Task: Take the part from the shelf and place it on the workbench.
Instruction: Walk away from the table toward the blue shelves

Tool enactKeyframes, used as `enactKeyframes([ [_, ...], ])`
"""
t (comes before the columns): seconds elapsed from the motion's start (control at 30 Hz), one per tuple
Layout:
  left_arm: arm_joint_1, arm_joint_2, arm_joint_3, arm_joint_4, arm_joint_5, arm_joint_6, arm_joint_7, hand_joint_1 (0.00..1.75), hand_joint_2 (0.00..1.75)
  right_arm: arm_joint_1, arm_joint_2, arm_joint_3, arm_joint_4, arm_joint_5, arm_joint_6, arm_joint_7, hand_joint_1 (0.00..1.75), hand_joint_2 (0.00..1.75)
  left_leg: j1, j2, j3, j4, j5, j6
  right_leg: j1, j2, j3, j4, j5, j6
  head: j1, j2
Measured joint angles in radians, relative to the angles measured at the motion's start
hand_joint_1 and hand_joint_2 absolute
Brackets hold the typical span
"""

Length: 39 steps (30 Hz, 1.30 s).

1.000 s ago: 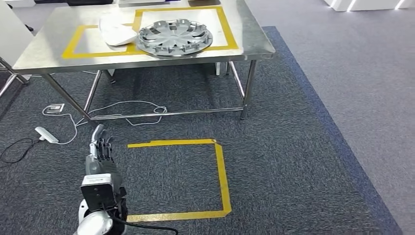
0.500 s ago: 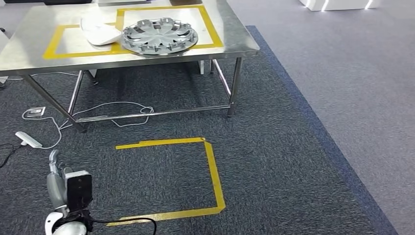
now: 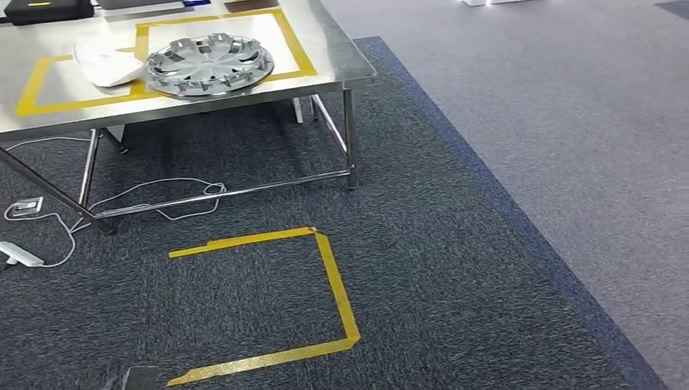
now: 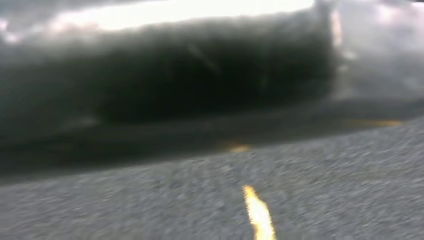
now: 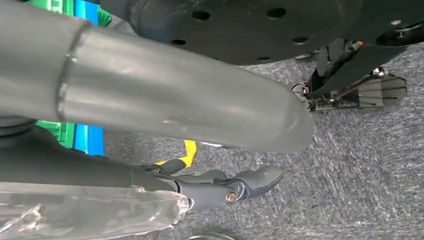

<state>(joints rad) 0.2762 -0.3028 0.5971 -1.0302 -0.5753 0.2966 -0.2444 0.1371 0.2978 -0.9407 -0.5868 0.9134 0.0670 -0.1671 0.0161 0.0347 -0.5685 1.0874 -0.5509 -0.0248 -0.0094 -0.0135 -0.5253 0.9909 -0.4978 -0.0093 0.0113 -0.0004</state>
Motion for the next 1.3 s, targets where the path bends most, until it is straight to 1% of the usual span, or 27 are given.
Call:
enactKeyframes([
  [0.07,-0.004,-0.016,0.052,0.030,-0.012,-0.031,0.049,0.00,0.00,0.000,0.000,0.003,-0.001,-0.004,-0.001,0.003,0.00,0.00,0.000,-0.019,-0.051,0.128,-0.067,-0.002,0.002,0.016,-0.003,0.000,0.003,-0.006,-0.001,0.000],
  [0.1,-0.004,-0.022,0.074,0.045,-0.014,-0.040,0.067,0.00,0.00,0.000,0.000,0.003,-0.001,-0.005,-0.002,0.005,0.00,0.00,0.000,-0.021,-0.069,0.174,-0.080,-0.001,0.004,0.027,-0.003,0.001,0.004,-0.006,-0.001,0.000],
  [0.13,-0.003,-0.027,0.091,0.058,-0.015,-0.044,0.077,0.00,0.00,0.000,0.000,0.003,-0.001,-0.006,-0.002,0.006,0.00,0.00,-0.001,-0.023,-0.074,0.187,-0.074,0.001,0.006,0.039,-0.004,0.002,0.005,-0.007,-0.001,0.000],
  [0.17,-0.002,-0.032,0.105,0.069,-0.021,-0.049,0.084,0.00,0.00,0.000,0.000,0.003,-0.001,-0.007,-0.002,0.007,0.00,0.00,-0.001,-0.026,-0.062,0.162,-0.047,0.005,0.008,0.052,-0.003,0.003,0.005,-0.007,-0.001,0.000],
  [0.2,-0.003,-0.035,0.114,0.078,-0.032,-0.054,0.091,0.00,0.00,0.000,0.000,0.003,-0.001,-0.007,-0.002,0.007,0.00,0.00,-0.002,-0.034,-0.036,0.107,-0.009,0.010,0.009,0.063,-0.003,0.004,0.005,-0.007,-0.001,0.000],
  [0.27,-0.007,-0.039,0.134,0.094,-0.078,-0.070,0.116,0.00,0.00,-0.002,0.001,0.003,-0.001,-0.004,-0.002,0.008,0.00,0.00,-0.003,-0.074,0.021,-0.020,0.046,0.022,0.012,0.083,-0.004,0.008,0.005,-0.003,-0.001,0.000],
  [0.33,-0.009,-0.043,0.160,0.111,-0.135,-0.080,0.147,0.00,0.00,-0.003,0.001,0.002,-0.001,0.009,-0.001,0.007,0.00,0.00,-0.004,-0.099,0.045,-0.077,0.054,0.027,0.012,0.102,-0.012,0.013,0.006,0.006,0.000,0.000],
  [0.4,-0.009,-0.049,0.179,0.124,-0.172,-0.083,0.162,0.00,0.00,-0.002,0.001,-0.001,0.000,0.028,0.001,0.004,0.00,0.00,-0.004,-0.082,0.046,-0.086,0.055,0.033,0.008,0.118,-0.025,0.013,0.009,0.020,-0.001,0.000],
  [0.47,-0.011,-0.053,0.188,0.132,-0.183,-0.087,0.158,0.00,0.00,-0.002,0.000,-0.007,0.000,0.047,0.003,-0.002,0.00,0.00,-0.001,-0.062,0.046,-0.095,0.062,0.045,0.007,0.091,-0.045,0.043,-0.015,0.031,0.004,0.000],
  [0.53,-0.014,-0.056,0.194,0.142,-0.187,-0.090,0.147,0.00,0.00,-0.004,0.000,-0.011,0.001,0.063,0.005,-0.008,0.00,0.00,0.000,-0.040,0.044,-0.099,0.065,0.052,0.006,0.044,-0.093,0.147,-0.080,0.040,0.011,0.000],
  [0.57,-0.015,-0.058,0.196,0.147,-0.189,-0.091,0.143,0.00,0.00,-0.004,0.000,-0.013,0.001,0.068,0.007,-0.010,0.00,0.00,0.000,-0.027,0.043,-0.098,0.064,0.053,0.003,0.032,-0.123,0.214,-0.114,0.045,0.013,0.000],
  [0.6,-0.015,-0.058,0.198,0.152,-0.191,-0.091,0.139,0.00,0.00,-0.003,0.000,-0.016,0.001,0.071,0.008,-0.011,0.00,0.00,0.000,-0.013,0.042,-0.098,0.064,0.053,0.001,0.026,-0.146,0.266,-0.135,0.050,0.013,0.000],
  [0.63,-0.016,-0.059,0.199,0.156,-0.191,-0.091,0.138,0.00,0.00,-0.003,0.000,-0.019,0.002,0.073,0.008,-0.011,0.00,0.00,-0.001,0.000,0.041,-0.098,0.064,0.052,-0.001,0.022,-0.153,0.287,-0.137,0.053,0.013,0.000],
  [0.67,-0.017,-0.059,0.200,0.159,-0.191,-0.091,0.137,0.00,0.00,-0.002,0.000,-0.022,0.002,0.074,0.008,-0.011,0.00,0.00,-0.001,0.011,0.041,-0.098,0.063,0.051,-0.004,0.018,-0.140,0.267,-0.119,0.055,0.013,0.000],
  [0.7,-0.019,-0.059,0.201,0.162,-0.191,-0.091,0.136,0.00,0.00,-0.002,0.000,-0.024,0.002,0.075,0.008,-0.011,0.00,0.00,-0.001,0.023,0.043,-0.098,0.062,0.050,-0.005,0.009,-0.108,0.212,-0.089,0.056,0.013,0.000],
  [0.77,-0.022,-0.060,0.202,0.167,-0.195,-0.099,0.129,0.00,0.00,-0.002,0.000,-0.026,0.002,0.077,0.009,-0.012,0.00,0.00,-0.004,0.042,0.049,-0.097,0.058,0.041,-0.005,-0.035,-0.028,0.073,-0.037,0.052,0.012,0.000],
  [0.8,-0.022,-0.060,0.203,0.168,-0.201,-0.109,0.121,0.00,0.00,-0.003,0.000,-0.026,0.002,0.080,0.009,-0.013,0.00,0.00,-0.006,0.050,0.053,-0.096,0.056,0.035,-0.004,-0.052,-0.003,0.028,-0.025,0.047,0.010,0.000],
  [0.83,-0.022,-0.060,0.203,0.169,-0.209,-0.123,0.109,0.00,0.00,-0.003,0.000,-0.026,0.002,0.082,0.011,-0.014,0.00,0.00,-0.008,0.058,0.056,-0.096,0.055,0.028,-0.002,-0.062,0.007,0.007,-0.023,0.040,0.008,0.000],
  [0.9,-0.023,-0.060,0.203,0.170,-0.229,-0.157,0.080,0.00,0.00,-0.002,0.000,-0.030,0.002,0.091,0.015,-0.017,0.00,0.00,-0.008,0.072,0.061,-0.097,0.054,0.015,0.000,-0.044,0.003,0.006,-0.021,0.026,0.005,0.000],
  [0.93,-0.023,-0.060,0.203,0.170,-0.237,-0.169,0.069,0.00,0.00,-0.001,0.001,-0.032,0.002,0.097,0.016,-0.016,0.00,0.00,-0.005,0.066,0.063,-0.094,0.049,0.008,-0.001,-0.035,0.004,0.005,-0.018,0.019,0.005,0.000],
  [1.0,-0.024,-0.059,0.202,0.174,-0.254,-0.180,0.060,0.00,0.00,-0.001,0.002,-0.034,0.002,0.112,0.017,-0.003,0.00,0.00,-0.001,0.026,0.046,-0.046,0.008,-0.002,-0.003,-0.015,0.007,0.000,-0.009,0.006,0.002,0.000],
  [1.07,-0.024,-0.058,0.202,0.185,-0.288,-0.174,0.071,0.00,0.00,-0.002,0.002,-0.035,0.004,0.133,0.011,0.036,0.00,0.00,0.000,-0.016,-0.005,0.076,-0.063,-0.004,-0.002,0.008,0.005,0.000,-0.005,-0.001,0.000,0.000],
  [1.1,-0.024,-0.058,0.202,0.192,-0.311,-0.170,0.079,0.00,0.00,-0.002,0.002,-0.036,0.006,0.144,0.005,0.059,0.00,0.00,0.000,-0.022,-0.033,0.138,-0.089,-0.004,0.000,0.021,0.003,0.000,-0.004,-0.003,0.000,0.000],
  [1.13,-0.024,-0.058,0.202,0.201,-0.333,-0.167,0.086,0.00,0.00,-0.002,0.002,-0.038,0.008,0.153,-0.002,0.079,0.00,0.00,-0.001,-0.024,-0.051,0.174,-0.095,-0.003,0.002,0.034,0.002,0.000,-0.003,-0.005,0.000,0.000],
  [1.17,-0.025,-0.058,0.202,0.210,-0.354,-0.164,0.088,0.00,0.00,-0.001,0.002,-0.039,0.010,0.161,-0.008,0.093,0.00,0.00,-0.001,-0.026,-0.053,0.176,-0.080,0.000,0.004,0.049,0.002,0.001,-0.003,-0.006,0.000,0.000],
  [1.23,-0.030,-0.057,0.204,0.225,-0.389,-0.158,0.077,0.00,0.00,-0.001,0.002,-0.044,0.015,0.168,-0.017,0.103,0.00,0.00,-0.001,-0.043,-0.010,0.078,-0.005,0.010,0.006,0.077,0.004,0.002,-0.002,-0.006,0.000,0.000],
  [1.3,-0.039,-0.056,0.214,0.241,-0.425,-0.156,0.050,0.00,0.00,-0.002,0.003,-0.047,0.019,0.169,-0.025,0.105,0.00,0.00,-0.001,-0.093,0.040,-0.041,0.045,0.023,0.009,0.101,-0.001,0.008,-0.003,0.000,0.001,0.000],
])
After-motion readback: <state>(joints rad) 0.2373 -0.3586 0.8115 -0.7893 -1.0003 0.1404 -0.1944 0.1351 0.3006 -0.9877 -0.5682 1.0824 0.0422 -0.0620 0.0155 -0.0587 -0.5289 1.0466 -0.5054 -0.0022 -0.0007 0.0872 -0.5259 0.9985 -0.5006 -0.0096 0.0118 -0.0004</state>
